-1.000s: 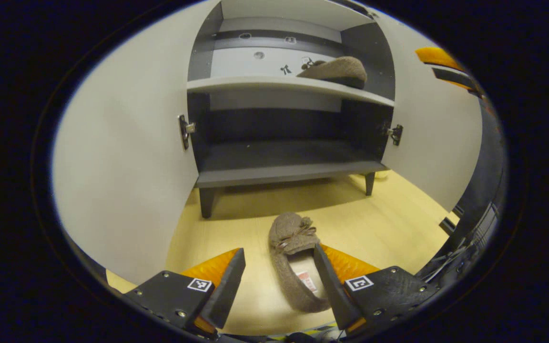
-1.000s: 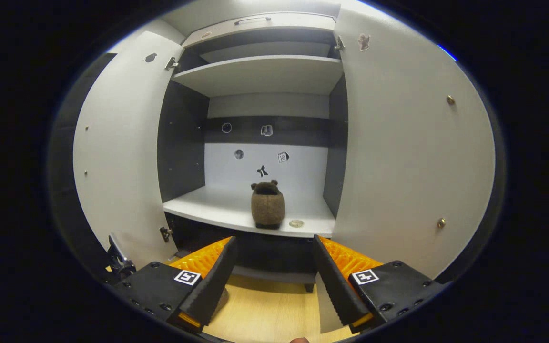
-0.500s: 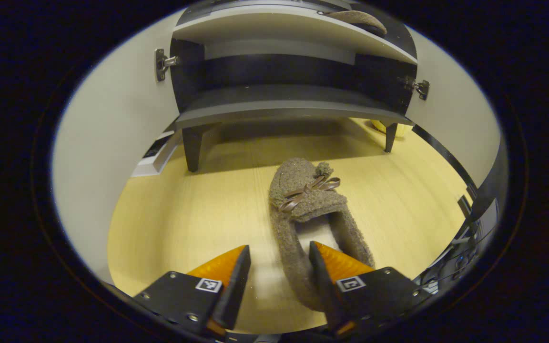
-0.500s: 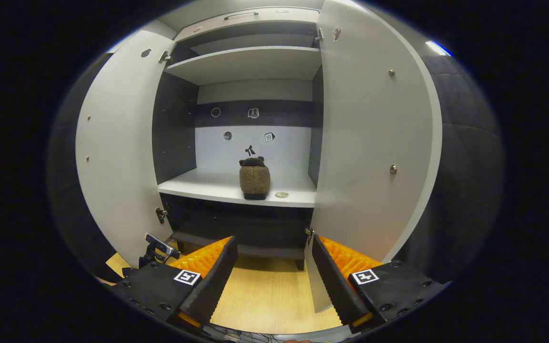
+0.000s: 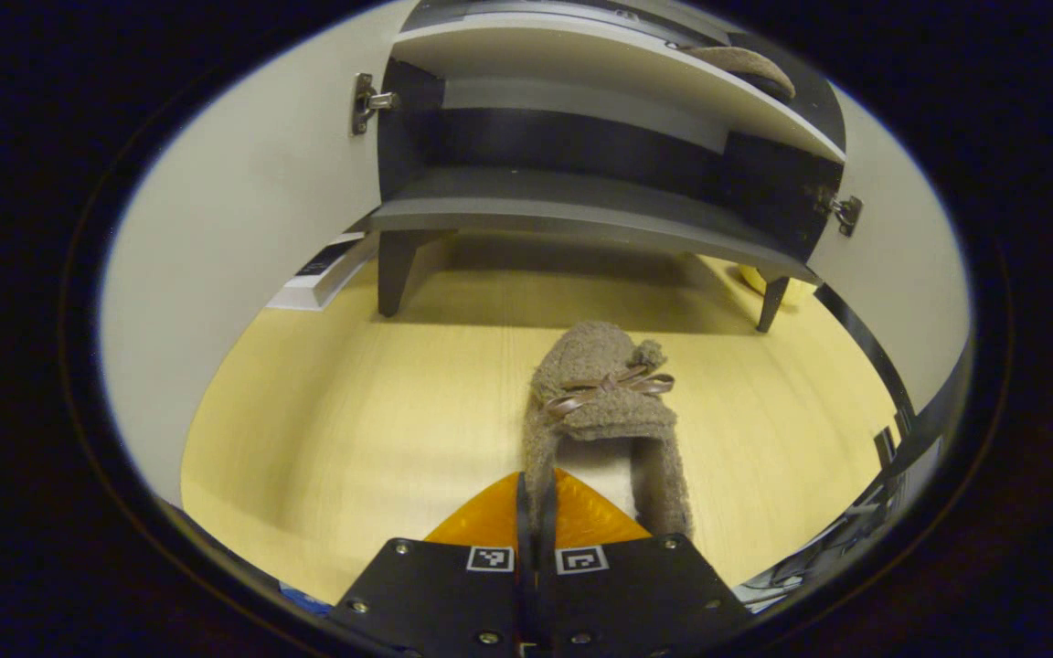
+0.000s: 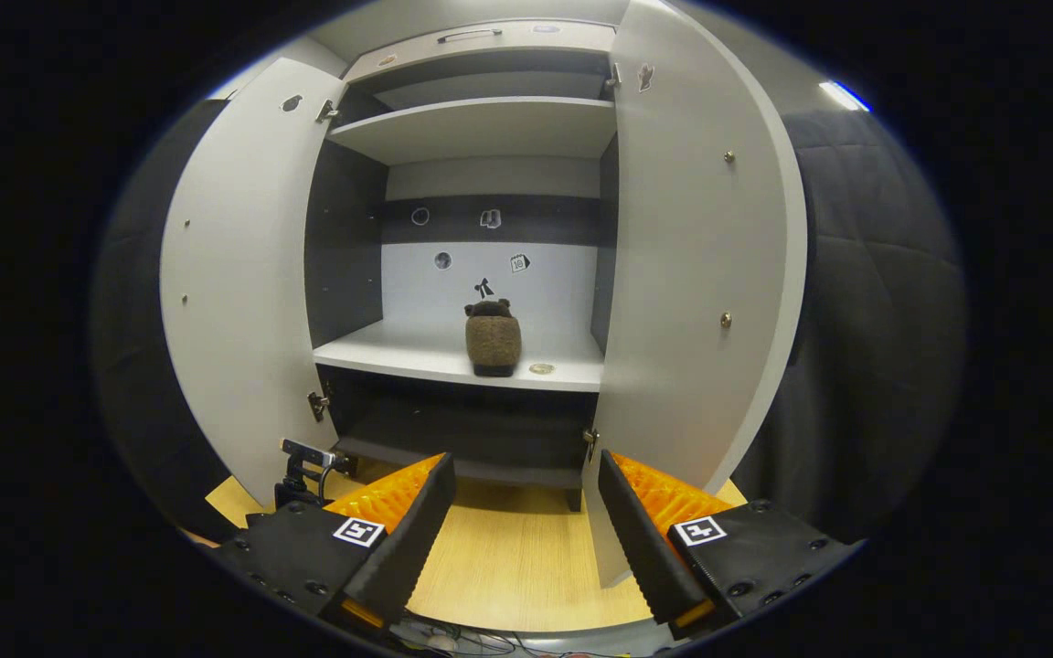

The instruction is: Grab one shoe with the right hand and put it into the shoe cabinet, grab the other shoe with the left hand and put it into the shoe cabinet; then close the right door with the right hand and the left door with the left hand.

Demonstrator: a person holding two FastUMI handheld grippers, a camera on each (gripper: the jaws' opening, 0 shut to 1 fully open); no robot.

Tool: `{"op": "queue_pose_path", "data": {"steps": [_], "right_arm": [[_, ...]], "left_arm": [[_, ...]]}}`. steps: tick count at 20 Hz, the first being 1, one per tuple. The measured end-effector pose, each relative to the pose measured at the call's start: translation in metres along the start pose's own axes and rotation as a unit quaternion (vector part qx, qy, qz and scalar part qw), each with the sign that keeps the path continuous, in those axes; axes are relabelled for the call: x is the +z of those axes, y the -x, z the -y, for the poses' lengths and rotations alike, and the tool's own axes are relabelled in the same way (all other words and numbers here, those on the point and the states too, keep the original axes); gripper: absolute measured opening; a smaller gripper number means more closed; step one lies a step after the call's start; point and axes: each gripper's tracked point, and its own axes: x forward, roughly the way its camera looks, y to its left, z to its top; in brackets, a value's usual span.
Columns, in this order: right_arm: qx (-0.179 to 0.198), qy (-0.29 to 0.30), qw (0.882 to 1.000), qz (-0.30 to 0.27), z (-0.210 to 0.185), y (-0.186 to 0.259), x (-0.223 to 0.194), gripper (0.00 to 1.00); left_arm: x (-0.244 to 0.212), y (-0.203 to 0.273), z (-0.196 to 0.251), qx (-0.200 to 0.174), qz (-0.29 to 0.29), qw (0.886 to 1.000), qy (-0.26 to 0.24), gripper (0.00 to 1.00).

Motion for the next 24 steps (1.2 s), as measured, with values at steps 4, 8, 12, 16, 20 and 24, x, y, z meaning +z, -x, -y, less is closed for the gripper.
{"op": "queue_pose_path", "data": {"steps": [4, 8, 12, 16, 20, 24], "right_arm": [[0.002, 0.005, 1.0, 0.002, 0.001, 0.008, -0.002, 0.99], [0.009, 0.0, 1.0, 0.01, 0.001, 0.013, 0.001, 0.99], [0.019, 0.0, 1.0, 0.017, 0.0, 0.018, 0.003, 0.99], [0.024, -0.004, 1.0, 0.019, 0.001, 0.021, 0.001, 0.99], [0.026, -0.01, 0.999, 0.023, 0.005, 0.025, 0.002, 0.99], [0.028, -0.008, 0.999, 0.031, 0.005, 0.031, 0.004, 0.99]], "left_arm": [[0.022, 0.013, 0.001, -0.005, 0.038, 0.999, 0.007, 0.02], [0.054, 0.041, 0.011, -0.013, 0.079, 0.997, 0.008, 0.01], [0.093, 0.075, 0.019, -0.024, 0.123, 0.992, 0.023, 0.02], [0.14, 0.109, 0.025, -0.024, 0.176, 0.984, 0.029, 0.02], [0.181, 0.143, 0.031, -0.024, 0.23, 0.972, 0.034, 0.01], [0.228, 0.163, 0.033, -0.025, 0.271, 0.961, 0.049, 0.01]]}}
